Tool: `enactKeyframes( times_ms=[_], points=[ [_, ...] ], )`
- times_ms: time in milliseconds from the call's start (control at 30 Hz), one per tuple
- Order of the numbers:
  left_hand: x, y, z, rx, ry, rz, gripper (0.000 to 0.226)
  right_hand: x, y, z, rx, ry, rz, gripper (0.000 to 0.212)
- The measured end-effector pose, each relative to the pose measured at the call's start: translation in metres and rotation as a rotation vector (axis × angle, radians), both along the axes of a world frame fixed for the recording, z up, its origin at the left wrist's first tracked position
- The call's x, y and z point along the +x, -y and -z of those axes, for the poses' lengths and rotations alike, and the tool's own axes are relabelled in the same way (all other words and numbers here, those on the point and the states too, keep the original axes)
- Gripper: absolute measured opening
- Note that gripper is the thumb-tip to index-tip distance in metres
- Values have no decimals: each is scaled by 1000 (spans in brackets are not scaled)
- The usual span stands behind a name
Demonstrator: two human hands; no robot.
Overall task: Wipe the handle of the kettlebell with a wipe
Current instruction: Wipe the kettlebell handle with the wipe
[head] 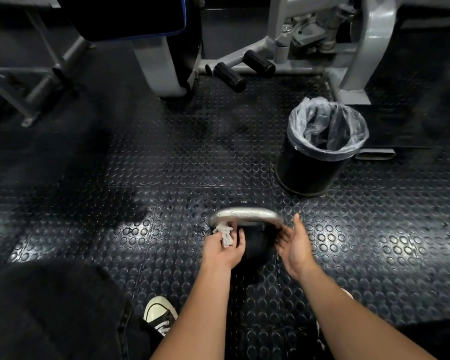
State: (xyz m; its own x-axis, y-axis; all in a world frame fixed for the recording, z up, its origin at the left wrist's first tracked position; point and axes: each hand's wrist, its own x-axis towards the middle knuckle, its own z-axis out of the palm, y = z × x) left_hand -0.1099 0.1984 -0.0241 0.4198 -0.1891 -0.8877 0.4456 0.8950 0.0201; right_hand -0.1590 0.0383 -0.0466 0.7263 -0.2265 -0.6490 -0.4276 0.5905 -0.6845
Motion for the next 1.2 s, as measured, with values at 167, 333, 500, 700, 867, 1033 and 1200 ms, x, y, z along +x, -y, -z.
enactKeyframes(
  times_ms=[167,333,500,700,867,1033,1200],
  points=[
    [13,-2,2,45,-83,70,29,1,2,2,7,-2,9,78],
    [5,1,-3,6,-38,42,21,1,2,4,13,-6,24,81],
    [17,-3,-1,-2,-81,85,23,1,0,3,18,9,19,76],
    [5,-1,-5,-42,-37,97,21,1,2,5,2,7,15,79],
    [15,-7,-6,-36,-113,117,17,1,0,0,8,4,23,77],
    [9,-15,-5,127,-85,183,18,0,-1,-2,9,9,35,77],
    [15,-30,-8,658,-87,433,22,-1,-2,-4,20,12,43,76]
  ],
)
